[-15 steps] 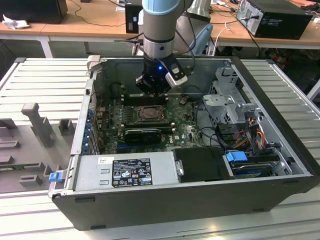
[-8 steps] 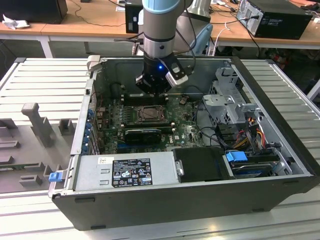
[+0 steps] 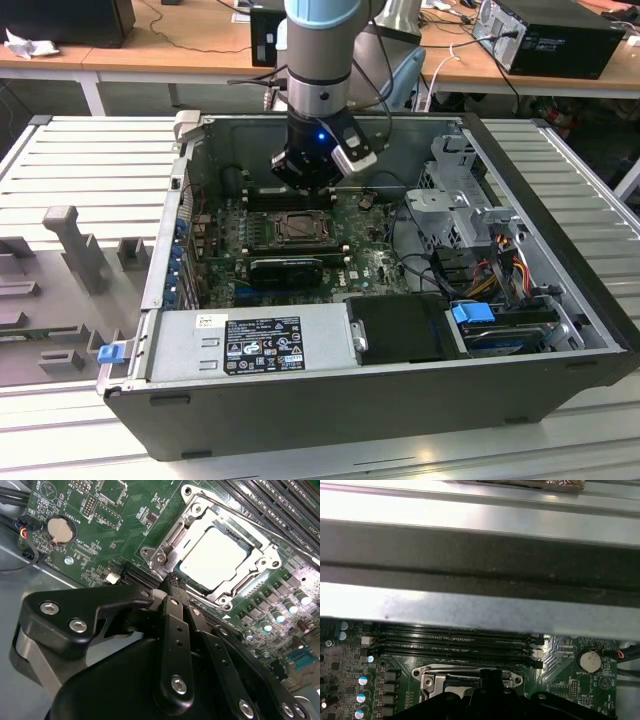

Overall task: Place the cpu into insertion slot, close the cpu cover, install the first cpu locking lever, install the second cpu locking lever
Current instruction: 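Install the second cpu locking lever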

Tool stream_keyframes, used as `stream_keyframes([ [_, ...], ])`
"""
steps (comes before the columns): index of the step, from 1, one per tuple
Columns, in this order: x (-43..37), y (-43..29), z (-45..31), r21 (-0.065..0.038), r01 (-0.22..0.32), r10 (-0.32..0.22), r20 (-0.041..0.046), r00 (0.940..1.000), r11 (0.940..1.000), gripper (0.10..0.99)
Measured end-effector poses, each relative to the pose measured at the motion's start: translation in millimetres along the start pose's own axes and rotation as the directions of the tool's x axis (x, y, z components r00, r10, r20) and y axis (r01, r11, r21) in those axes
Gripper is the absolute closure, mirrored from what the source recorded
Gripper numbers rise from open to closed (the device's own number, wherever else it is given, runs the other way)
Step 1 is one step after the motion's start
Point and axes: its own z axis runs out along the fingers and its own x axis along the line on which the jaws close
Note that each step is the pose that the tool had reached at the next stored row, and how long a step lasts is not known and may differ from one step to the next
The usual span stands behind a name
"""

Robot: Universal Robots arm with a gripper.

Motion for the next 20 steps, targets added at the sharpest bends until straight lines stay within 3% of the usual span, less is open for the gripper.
stream_keyframes([
  [20,0.5,-7.9,-0.6,0.000,0.000,0.000,0.0001,1.0000,1.0000,0.980],
])
